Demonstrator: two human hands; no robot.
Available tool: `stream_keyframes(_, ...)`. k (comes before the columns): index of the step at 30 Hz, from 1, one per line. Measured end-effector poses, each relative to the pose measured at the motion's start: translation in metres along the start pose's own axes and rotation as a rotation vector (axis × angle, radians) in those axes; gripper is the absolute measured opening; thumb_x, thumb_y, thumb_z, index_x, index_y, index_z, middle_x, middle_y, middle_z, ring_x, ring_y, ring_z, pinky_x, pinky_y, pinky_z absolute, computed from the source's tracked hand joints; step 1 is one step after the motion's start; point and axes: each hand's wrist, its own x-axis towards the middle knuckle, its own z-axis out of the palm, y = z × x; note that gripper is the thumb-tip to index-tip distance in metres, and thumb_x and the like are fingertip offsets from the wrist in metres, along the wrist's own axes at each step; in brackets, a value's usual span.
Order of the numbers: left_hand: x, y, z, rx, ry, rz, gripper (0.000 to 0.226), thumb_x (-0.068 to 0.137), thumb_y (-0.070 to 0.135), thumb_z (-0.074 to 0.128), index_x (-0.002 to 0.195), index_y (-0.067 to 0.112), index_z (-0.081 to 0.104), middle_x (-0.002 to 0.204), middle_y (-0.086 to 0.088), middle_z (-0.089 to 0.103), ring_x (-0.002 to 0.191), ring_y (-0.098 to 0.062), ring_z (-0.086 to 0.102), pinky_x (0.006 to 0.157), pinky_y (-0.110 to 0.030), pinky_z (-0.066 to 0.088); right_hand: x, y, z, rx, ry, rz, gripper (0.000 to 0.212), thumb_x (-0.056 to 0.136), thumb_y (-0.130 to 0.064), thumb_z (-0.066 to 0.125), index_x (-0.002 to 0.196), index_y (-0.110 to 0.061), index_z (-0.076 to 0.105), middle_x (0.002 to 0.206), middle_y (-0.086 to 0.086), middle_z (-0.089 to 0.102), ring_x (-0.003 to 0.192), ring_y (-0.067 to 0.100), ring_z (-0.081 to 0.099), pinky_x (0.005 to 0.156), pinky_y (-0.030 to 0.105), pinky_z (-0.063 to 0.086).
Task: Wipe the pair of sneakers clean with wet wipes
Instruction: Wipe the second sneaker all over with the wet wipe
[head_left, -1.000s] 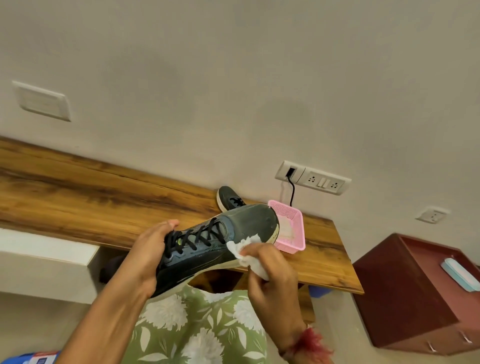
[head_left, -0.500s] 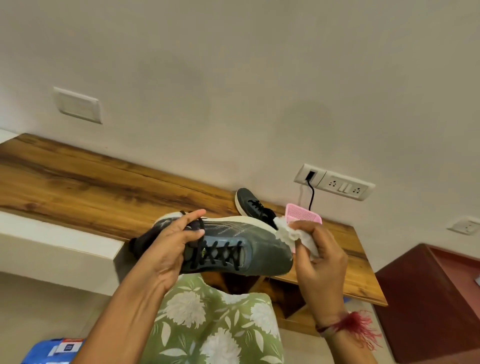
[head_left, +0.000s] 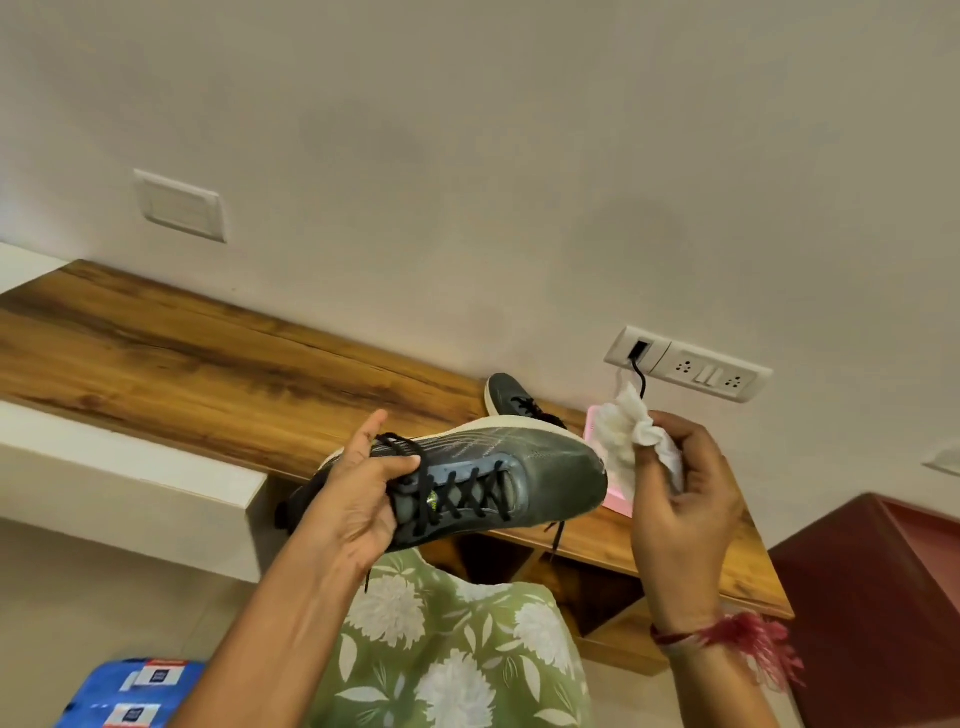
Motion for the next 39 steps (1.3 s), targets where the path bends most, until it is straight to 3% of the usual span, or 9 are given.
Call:
stream_keyframes(5, -0.009, 0.011, 0.000, -0.160, -0.077, -0.054, 0.033, 0.093, 0.015, 0.050, 0.125, 0.012, 0.055, 0.115, -0.019, 0.065, 0.094, -0.030, 0.067, 0.071, -0.041, 0.059, 0.004, 0.009, -0.003, -0.004, 0.096, 0.095, 0.005, 0.093, -0.014, 0.053, 0.097, -0.015, 0.055, 0.086, -0.020, 0.060, 0.082, -0.004, 0.056, 0.069, 0.011, 0.043)
stream_keyframes(10, -0.016, 0.012, 0.007, -0.231, -0.098, -0.027, 0.045, 0.090, 0.042, 0.048, 0.122, 0.013, 0.061, 0.118, -0.018, 0.066, 0.109, -0.035, 0.062, 0.086, -0.047, 0.050, -0.007, 0.009, 0.000, -0.364, 0.027, -0.091, 0.016, 0.085, -0.010, 0.046, 0.100, -0.012, 0.051, 0.087, -0.003, 0.051, 0.070, 0.002, 0.038, 0.059, 0.010, 0.034)
stream_keyframes(13, -0.023, 0.012, 0.015, -0.279, -0.102, -0.044, 0.049, 0.089, 0.047, 0.049, 0.124, 0.013, 0.059, 0.118, -0.024, 0.063, 0.109, -0.040, 0.061, 0.079, -0.048, 0.050, -0.008, 0.013, 0.006, -0.440, -0.042, -0.106, 0.029, 0.081, -0.006, 0.046, 0.108, -0.009, 0.054, 0.097, 0.002, 0.055, 0.085, 0.009, 0.047, 0.069, 0.014, 0.033)
stream_keyframes(18, -0.028, 0.012, 0.018, -0.329, -0.083, -0.052, 0.053, 0.087, 0.051, 0.049, 0.125, 0.015, 0.057, 0.123, -0.029, 0.058, 0.113, -0.044, 0.057, 0.092, -0.054, 0.045, -0.017, 0.021, 0.009, -0.487, -0.104, -0.258, 0.039, 0.076, 0.003, 0.050, 0.112, -0.002, 0.063, 0.113, 0.012, 0.062, 0.110, 0.023, 0.052, 0.099, 0.027, 0.038)
stream_keyframes(21, -0.032, 0.012, 0.022, -0.323, -0.097, -0.032, 0.053, 0.088, 0.052, 0.048, 0.126, 0.016, 0.057, 0.123, -0.027, 0.059, 0.112, -0.043, 0.058, 0.093, -0.054, 0.045, -0.026, 0.024, 0.012, -0.525, -0.167, -0.318, 0.044, 0.070, 0.017, 0.061, 0.111, 0.000, 0.065, 0.113, 0.013, 0.063, 0.112, 0.026, 0.052, 0.098, 0.037, 0.042)
stream_keyframes(28, -0.039, 0.004, 0.030, -0.233, -0.083, 0.064, 0.050, 0.089, 0.052, 0.045, 0.121, 0.017, 0.060, 0.120, -0.021, 0.063, 0.109, -0.036, 0.062, 0.089, -0.049, 0.049, -0.026, 0.004, 0.027, -0.400, -0.096, -0.116, 0.045, 0.078, -0.005, 0.040, 0.115, -0.007, 0.064, 0.116, 0.002, 0.059, 0.114, 0.017, 0.049, 0.105, 0.018, 0.031)
stream_keyframes(32, -0.044, 0.002, 0.032, -0.223, -0.098, 0.061, 0.053, 0.088, 0.055, 0.044, 0.122, 0.017, 0.061, 0.120, -0.023, 0.064, 0.112, -0.037, 0.061, 0.096, -0.051, 0.045, -0.033, -0.003, 0.035, -0.460, -0.315, -0.316, 0.044, 0.079, -0.001, 0.038, 0.116, -0.002, 0.062, 0.116, 0.008, 0.060, 0.114, 0.017, 0.046, 0.106, 0.023, 0.032)
stream_keyframes(36, -0.049, 0.002, 0.032, -0.215, -0.108, 0.080, 0.054, 0.090, 0.056, 0.040, 0.124, 0.019, 0.060, 0.118, -0.019, 0.066, 0.107, -0.029, 0.065, 0.070, -0.035, 0.054, -0.012, 0.024, 0.012, -0.648, -0.227, -0.336, 0.039, 0.074, 0.012, 0.059, 0.111, 0.003, 0.063, 0.113, 0.018, 0.062, 0.110, 0.026, 0.049, 0.095, 0.037, 0.047)
stream_keyframes(39, -0.051, -0.001, 0.036, -0.212, -0.104, 0.132, 0.053, 0.092, 0.054, 0.037, 0.123, 0.018, 0.061, 0.114, -0.015, 0.068, 0.092, -0.020, 0.071, 0.052, -0.020, 0.053, -0.017, 0.028, 0.014, -0.613, -0.163, -0.219, 0.047, 0.068, 0.018, 0.063, 0.112, 0.002, 0.063, 0.113, 0.016, 0.061, 0.111, 0.023, 0.045, 0.095, 0.040, 0.042)
